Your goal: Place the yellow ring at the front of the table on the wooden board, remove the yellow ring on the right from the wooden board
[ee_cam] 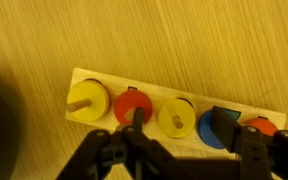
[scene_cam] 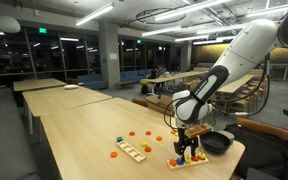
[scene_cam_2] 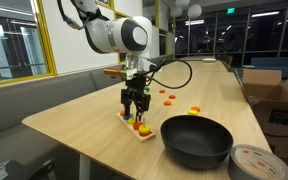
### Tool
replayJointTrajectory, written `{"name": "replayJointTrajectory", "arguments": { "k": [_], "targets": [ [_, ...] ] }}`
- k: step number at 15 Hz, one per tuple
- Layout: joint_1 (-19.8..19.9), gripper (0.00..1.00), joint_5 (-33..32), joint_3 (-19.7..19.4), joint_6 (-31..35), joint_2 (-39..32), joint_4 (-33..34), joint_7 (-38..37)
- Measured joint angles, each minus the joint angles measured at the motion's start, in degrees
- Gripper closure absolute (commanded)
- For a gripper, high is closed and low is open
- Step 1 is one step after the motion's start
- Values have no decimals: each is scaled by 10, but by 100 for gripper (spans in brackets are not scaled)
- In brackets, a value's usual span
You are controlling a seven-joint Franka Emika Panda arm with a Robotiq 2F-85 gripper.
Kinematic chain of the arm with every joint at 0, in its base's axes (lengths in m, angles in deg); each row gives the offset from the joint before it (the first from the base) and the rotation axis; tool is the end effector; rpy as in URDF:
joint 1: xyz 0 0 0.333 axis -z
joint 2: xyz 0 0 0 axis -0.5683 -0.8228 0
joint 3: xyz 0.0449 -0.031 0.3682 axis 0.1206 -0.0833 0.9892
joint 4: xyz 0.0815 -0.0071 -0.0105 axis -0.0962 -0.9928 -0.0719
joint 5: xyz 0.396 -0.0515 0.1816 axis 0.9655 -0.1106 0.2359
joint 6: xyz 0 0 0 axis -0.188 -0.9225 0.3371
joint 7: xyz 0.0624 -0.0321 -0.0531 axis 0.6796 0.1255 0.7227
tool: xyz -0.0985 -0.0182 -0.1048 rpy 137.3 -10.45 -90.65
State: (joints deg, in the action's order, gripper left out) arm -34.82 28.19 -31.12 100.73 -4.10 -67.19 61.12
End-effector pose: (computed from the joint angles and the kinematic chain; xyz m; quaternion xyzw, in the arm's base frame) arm 0.5107 -0.0121 0.1930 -0.9799 0.1673 0.1082 0.0036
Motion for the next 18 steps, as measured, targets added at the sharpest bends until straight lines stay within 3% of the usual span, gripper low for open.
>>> {"name": "replayJointTrajectory", "arguments": {
  "k": [6,12,18],
  "targets": [
    [8,7,7,-3,-11,18,-14,20],
    [32,7,14,-18,-33,126,-69,56],
    [31,7,13,-9,-71,213,-99,60]
  ]
}}
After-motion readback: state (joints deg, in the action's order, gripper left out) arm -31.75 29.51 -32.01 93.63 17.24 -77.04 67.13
